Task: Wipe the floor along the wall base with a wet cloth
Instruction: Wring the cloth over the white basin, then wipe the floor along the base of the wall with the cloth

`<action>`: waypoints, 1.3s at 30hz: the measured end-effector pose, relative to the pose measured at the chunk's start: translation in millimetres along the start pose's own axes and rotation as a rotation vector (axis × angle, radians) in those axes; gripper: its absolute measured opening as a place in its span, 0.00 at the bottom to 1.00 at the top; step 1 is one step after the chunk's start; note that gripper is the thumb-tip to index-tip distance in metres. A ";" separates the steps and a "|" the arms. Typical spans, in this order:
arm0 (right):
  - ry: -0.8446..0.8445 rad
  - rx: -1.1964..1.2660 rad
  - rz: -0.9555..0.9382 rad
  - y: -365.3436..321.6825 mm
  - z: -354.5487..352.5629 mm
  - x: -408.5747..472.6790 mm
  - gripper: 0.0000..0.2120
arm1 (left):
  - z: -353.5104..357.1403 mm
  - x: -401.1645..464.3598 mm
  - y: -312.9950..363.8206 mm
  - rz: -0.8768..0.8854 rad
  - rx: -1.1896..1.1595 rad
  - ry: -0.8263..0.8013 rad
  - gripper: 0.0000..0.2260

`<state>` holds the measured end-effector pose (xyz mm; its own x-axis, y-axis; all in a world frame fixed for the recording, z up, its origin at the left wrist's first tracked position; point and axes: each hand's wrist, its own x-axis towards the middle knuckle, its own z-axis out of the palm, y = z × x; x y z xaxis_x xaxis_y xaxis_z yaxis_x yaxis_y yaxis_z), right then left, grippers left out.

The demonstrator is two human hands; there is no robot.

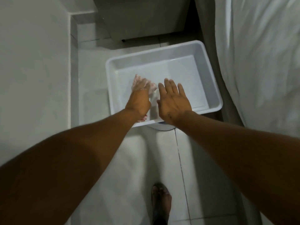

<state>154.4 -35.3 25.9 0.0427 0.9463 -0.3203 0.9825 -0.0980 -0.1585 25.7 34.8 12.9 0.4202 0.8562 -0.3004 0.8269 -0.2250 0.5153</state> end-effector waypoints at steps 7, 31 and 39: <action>0.094 0.127 -0.043 -69.9 -12.6 -65.3 0.31 | -66.4 -127.1 -18.9 0.153 -0.115 0.240 0.31; -0.154 0.057 -0.362 -280.1 380.0 -165.8 0.31 | 190.0 -416.9 -427.6 -0.112 0.261 0.250 0.30; 0.062 0.026 -0.490 -250.0 471.7 -119.1 0.39 | 266.5 -414.1 -477.1 -0.276 0.320 0.269 0.31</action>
<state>-181.9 -268.8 -336.9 -0.4121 0.8993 -0.1466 0.8848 0.3566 -0.2999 -443.3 -336.3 -322.4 0.0936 0.9841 -0.1512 0.9845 -0.0688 0.1614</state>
